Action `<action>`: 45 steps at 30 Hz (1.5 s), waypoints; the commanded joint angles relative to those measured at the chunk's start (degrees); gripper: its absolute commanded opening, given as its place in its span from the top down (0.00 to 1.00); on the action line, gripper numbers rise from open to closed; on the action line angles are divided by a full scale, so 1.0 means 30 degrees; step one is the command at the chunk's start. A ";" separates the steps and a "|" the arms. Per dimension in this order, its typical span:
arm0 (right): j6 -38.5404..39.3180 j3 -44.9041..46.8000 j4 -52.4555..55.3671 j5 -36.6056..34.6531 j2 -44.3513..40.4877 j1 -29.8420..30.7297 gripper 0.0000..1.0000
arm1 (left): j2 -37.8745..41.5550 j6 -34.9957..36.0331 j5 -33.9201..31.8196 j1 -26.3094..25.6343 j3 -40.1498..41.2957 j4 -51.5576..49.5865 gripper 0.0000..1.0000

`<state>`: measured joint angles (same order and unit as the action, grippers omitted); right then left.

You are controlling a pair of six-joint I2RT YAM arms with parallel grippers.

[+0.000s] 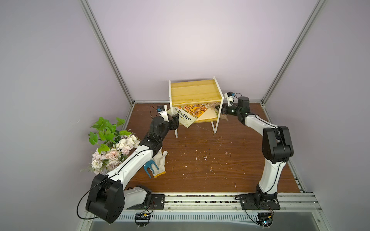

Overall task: Wipe the bookshelf clean with a cloth
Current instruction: Adjust the distractor on the shelf.

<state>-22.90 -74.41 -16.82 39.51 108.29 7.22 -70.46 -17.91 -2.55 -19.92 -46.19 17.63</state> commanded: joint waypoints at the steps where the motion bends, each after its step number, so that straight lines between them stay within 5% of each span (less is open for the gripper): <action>1: 0.0670 0.0544 -0.3216 -0.0124 -0.2223 -0.0044 1.00 | -0.0010 0.0171 0.0265 0.0282 -0.0348 -0.0014 0.33; 8: -0.3923 -0.6403 -0.5857 0.0768 0.2842 -0.0008 1.00 | 0.0142 0.0007 0.0397 0.0283 -0.0078 -0.0038 0.33; 15: -0.3785 -1.5945 -0.2830 -0.0093 0.7914 0.0280 1.00 | -0.0632 -0.0067 0.1568 0.0283 -0.0527 0.0015 0.35; 20: -0.1370 -1.1654 -0.3548 -0.3616 0.7046 0.0840 1.00 | -0.0879 0.0053 0.1153 0.0283 -0.0723 -0.0082 0.36; 28: 0.0804 -1.3979 -0.0522 -0.4438 0.6004 0.0368 1.00 | -0.1129 0.0436 0.1232 0.0283 -0.1261 -0.0276 0.39; 34: -0.1285 -1.9243 -0.0698 -0.2052 0.7107 0.0772 1.00 | -0.1158 0.0648 0.1146 0.0300 -0.1113 0.0095 0.42; 40: -0.0509 -2.1940 0.0693 -0.1807 0.8935 0.1196 1.00 | -0.1742 0.0829 0.2136 0.0312 -0.1722 -0.0289 0.48; 45: 0.2186 -2.1375 0.2085 0.1814 0.7018 0.0846 1.00 | -0.1871 0.0788 0.2438 0.0310 -0.1653 -0.0219 0.48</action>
<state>-22.24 -139.09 -13.78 37.43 133.01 10.55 -75.83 -16.43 2.90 -19.55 -49.80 17.15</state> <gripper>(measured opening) 0.059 0.520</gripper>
